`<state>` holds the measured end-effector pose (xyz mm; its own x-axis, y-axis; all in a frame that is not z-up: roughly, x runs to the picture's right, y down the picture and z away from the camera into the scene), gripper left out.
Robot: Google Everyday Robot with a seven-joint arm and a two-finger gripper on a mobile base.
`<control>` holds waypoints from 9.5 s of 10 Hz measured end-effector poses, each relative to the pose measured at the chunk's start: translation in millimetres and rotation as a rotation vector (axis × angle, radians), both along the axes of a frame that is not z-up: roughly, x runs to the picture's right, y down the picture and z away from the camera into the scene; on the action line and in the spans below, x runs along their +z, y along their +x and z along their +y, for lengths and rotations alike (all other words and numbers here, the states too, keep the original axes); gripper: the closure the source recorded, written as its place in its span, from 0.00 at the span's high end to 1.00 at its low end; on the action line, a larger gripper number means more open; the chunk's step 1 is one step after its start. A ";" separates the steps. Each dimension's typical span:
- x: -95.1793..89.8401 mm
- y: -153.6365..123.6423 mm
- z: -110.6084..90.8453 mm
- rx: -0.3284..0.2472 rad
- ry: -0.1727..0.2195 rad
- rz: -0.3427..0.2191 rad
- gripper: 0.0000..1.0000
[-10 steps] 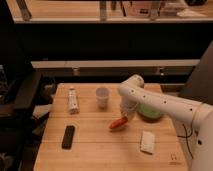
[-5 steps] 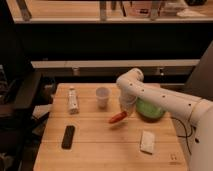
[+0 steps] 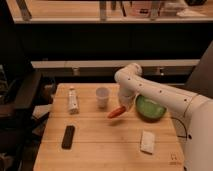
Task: Place the pepper in the ceramic cup
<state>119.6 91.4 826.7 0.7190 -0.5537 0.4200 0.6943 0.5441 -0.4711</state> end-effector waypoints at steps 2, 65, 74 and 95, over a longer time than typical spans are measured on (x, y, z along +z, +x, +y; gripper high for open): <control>1.9 -8.0 -13.1 -0.008 0.008 -0.004 0.01; 27.0 -66.4 -132.8 -0.262 0.258 -0.105 0.01; 27.8 -63.9 -135.7 -0.278 0.280 -0.117 0.01; 28.9 -61.9 -140.4 -0.336 0.333 -0.165 0.01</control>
<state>57.7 -48.9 855.6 0.4164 -0.8669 0.2742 0.9078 0.3794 -0.1789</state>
